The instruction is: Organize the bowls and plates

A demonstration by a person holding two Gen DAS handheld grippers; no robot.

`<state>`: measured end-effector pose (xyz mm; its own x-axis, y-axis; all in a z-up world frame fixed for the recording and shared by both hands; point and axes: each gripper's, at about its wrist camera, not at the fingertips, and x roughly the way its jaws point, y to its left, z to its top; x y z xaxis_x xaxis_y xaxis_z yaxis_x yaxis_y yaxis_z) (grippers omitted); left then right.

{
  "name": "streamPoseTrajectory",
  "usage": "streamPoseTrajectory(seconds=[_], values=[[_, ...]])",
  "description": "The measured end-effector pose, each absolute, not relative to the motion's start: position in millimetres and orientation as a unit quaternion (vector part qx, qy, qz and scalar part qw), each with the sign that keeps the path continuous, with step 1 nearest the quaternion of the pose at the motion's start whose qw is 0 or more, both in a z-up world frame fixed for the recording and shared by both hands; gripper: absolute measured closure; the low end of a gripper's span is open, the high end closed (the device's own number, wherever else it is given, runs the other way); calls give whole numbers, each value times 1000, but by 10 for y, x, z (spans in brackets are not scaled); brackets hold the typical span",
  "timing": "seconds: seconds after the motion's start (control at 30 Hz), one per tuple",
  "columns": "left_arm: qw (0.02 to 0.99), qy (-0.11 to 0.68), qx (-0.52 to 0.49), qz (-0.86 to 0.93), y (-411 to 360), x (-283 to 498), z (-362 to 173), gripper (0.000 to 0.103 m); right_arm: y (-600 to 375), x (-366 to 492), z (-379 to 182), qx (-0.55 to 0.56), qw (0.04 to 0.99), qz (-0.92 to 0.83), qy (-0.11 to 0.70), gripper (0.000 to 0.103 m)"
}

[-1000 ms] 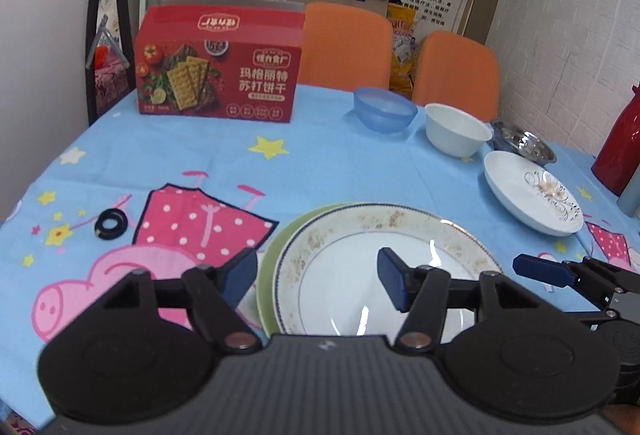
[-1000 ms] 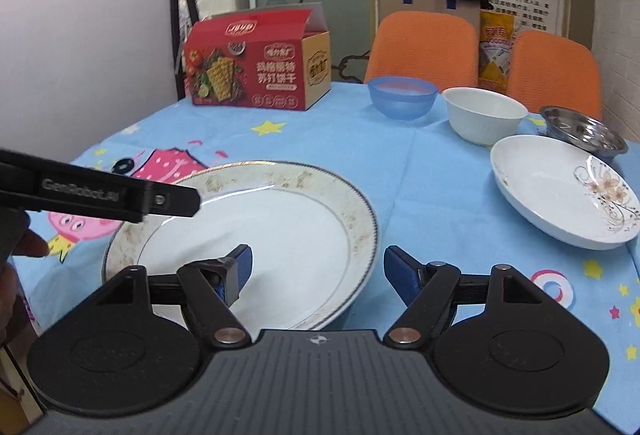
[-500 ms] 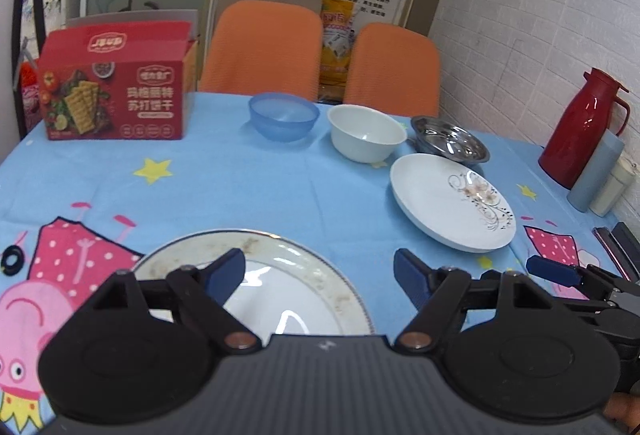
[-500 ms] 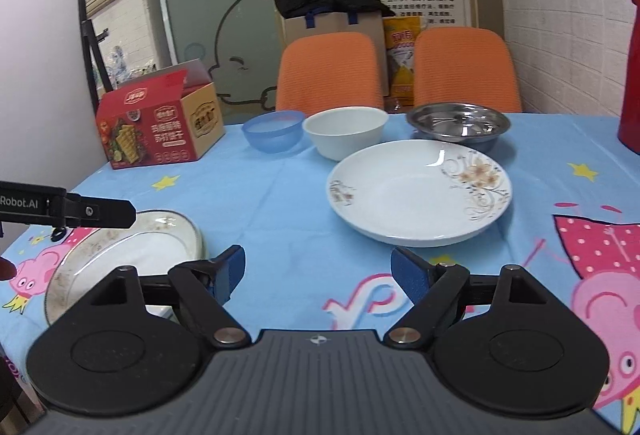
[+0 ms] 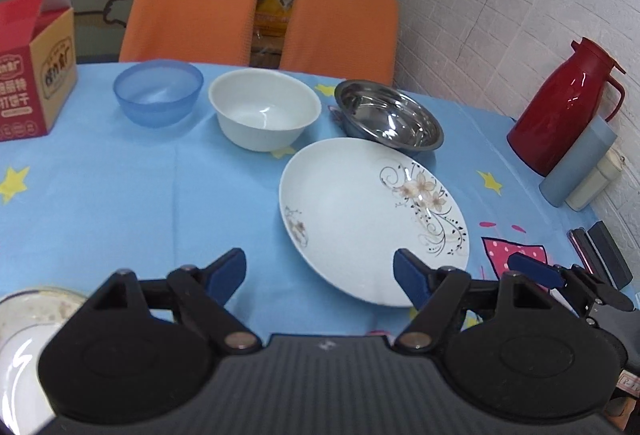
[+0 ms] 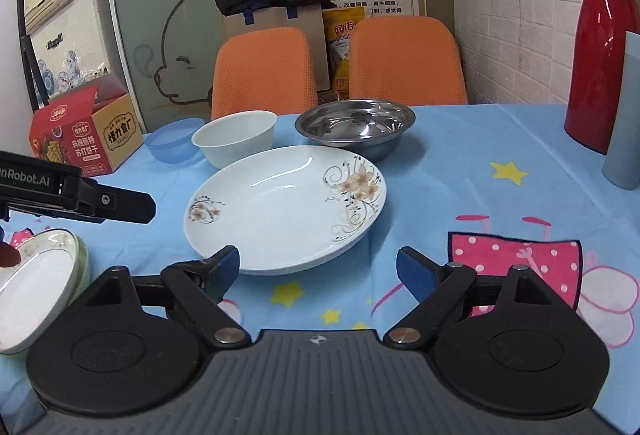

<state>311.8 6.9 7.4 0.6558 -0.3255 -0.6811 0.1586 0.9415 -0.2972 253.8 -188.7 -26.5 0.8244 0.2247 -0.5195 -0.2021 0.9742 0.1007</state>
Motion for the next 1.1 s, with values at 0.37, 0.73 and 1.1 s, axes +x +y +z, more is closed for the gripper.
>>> streamPoseTrajectory(seconds=[0.37,0.73,1.1], values=[[889,434,-100,-106,-116,3851,-201,28,-1920,3303,-399,11,943,106,316,0],[891,434,-87,-98,-199,3918,-299,37,-1858,3393,-504,13,935,118,333,0],[910,404,-81,-33,-304,3813,-315,73,-1695,3365,-535,6,943,111,315,0]])
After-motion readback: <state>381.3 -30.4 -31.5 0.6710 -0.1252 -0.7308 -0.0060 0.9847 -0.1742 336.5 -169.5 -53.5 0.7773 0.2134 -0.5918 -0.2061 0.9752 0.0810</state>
